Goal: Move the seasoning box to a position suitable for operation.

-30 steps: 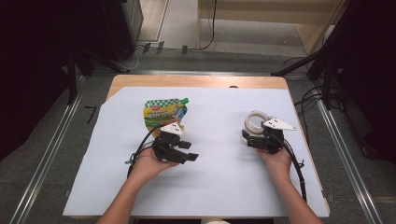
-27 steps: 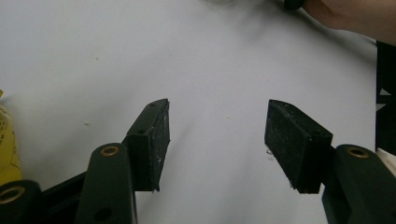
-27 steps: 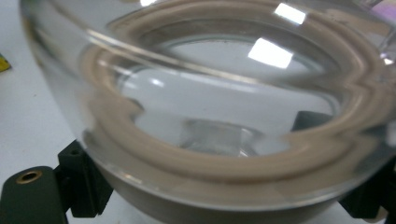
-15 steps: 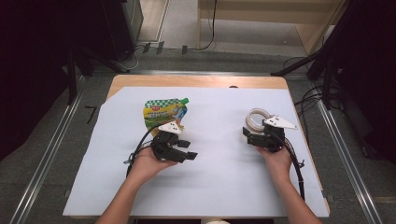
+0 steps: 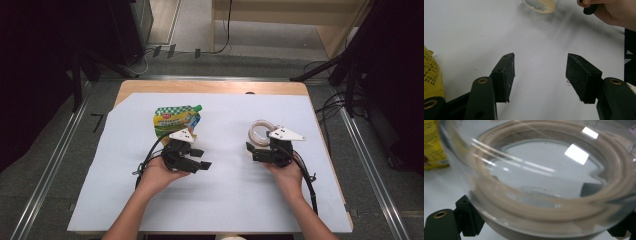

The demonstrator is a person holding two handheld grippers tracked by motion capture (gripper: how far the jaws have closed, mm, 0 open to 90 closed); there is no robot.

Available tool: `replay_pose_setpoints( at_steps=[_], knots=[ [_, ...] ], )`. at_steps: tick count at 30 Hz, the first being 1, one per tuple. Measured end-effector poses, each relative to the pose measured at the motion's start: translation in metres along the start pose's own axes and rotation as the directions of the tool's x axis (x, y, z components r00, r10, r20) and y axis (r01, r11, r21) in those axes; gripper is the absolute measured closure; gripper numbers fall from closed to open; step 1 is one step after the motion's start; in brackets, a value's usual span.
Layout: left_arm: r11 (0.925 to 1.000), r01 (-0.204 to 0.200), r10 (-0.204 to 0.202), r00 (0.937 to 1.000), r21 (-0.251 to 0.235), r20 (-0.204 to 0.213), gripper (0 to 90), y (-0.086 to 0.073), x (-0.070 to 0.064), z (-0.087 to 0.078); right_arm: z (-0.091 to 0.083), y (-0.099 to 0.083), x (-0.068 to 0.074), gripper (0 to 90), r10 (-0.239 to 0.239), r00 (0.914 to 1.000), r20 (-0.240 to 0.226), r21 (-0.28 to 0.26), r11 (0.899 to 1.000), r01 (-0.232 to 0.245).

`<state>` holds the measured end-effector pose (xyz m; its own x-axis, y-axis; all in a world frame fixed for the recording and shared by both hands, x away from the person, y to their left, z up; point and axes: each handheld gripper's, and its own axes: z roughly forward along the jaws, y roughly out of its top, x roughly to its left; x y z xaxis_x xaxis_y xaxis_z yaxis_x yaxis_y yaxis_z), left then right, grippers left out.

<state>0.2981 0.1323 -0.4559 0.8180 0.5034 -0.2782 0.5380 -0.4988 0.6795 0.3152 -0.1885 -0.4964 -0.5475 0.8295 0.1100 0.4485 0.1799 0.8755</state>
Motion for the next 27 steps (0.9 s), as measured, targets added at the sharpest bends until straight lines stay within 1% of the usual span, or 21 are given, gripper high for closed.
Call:
replay_pose_setpoints(
  at_steps=[1, 2, 7, 8, 9, 10, 19, 23, 24, 25, 27],
  knots=[
    [1.0, 0.0, 0.0, 1.0, 0.0, 0.0, 40.9, 0.0, 0.0, 0.0, 0.0, 0.0, 0.0, 11.9, 0.0, 1.0, 0.0, 0.0, 1.0, 0.0],
    [1.0, 0.0, 0.0, 1.0, 0.0, -0.001, 40.9, 0.0, 0.0, 0.0, 0.001, 0.0, 0.006, 12.0, -0.008, 0.9999, -0.014, 0.003, 1.0, 0.008],
    [1.0, -0.001, 0.001, 1.0, 0.002, 0.002, 40.9, 0.0, 0.0, 0.001, 0.004, -0.001, 0.017, 12.0, -0.027, 0.9983, -0.051, 0.01, 1.0, 0.028],
    [1.0, -0.001, 0.001, 1.0, 0.002, 0.002, 41.0, 0.0, 0.0, 0.001, 0.004, -0.001, 0.017, 12.0, -0.027, 0.9983, -0.051, 0.01, 1.0, 0.028],
    [1.0, 0.0, 0.0, 1.0, -0.001, -0.001, 40.9, 0.0, 0.0, 0.0, 0.005, -0.001, 0.022, 12.0, -0.034, 0.9974, -0.064, 0.013, 0.999, 0.035],
    [1.0, 0.001, -0.001, 1.0, -0.002, -0.001, 40.9, 0.0, 0.0, 0.0, 0.005, -0.001, 0.024, 12.0, -0.028, 0.9972, -0.069, 0.014, 0.999, 0.029],
    [1.0, 0.0, 0.0, 1.0, -0.003, 0.0, 40.9, 0.0, 0.0, -0.001, 0.008, -0.002, 0.036, 11.9, -0.04, 0.9939, -0.103, 0.029, 0.999, 0.043],
    [1.0, 0.001, -0.001, 1.0, -0.004, 0.0, 40.9, 0.0, 0.001, -0.001, 0.01, -0.003, 0.045, 11.9, -0.042, 0.989, -0.141, 0.03, 0.998, 0.047],
    [1.0, 0.001, -0.001, 1.0, -0.002, 0.001, 40.9, 0.0, 0.001, -0.001, 0.01, -0.003, 0.045, 11.9, -0.042, 0.989, -0.141, 0.03, 0.998, 0.047],
    [1.0, -0.001, 0.001, 1.0, 0.0, 0.0, 40.9, 0.0, 0.001, -0.001, 0.01, -0.004, 0.051, 11.9, -0.045, 0.9861, -0.16, 0.033, 0.998, 0.051],
    [1.0, 0.002, -0.002, 1.0, -0.003, -0.001, 40.9, 0.0, 0.001, -0.001, 0.01, -0.005, 0.053, 11.9, -0.049, 0.9846, -0.168, 0.034, 0.998, 0.055]
  ],
)
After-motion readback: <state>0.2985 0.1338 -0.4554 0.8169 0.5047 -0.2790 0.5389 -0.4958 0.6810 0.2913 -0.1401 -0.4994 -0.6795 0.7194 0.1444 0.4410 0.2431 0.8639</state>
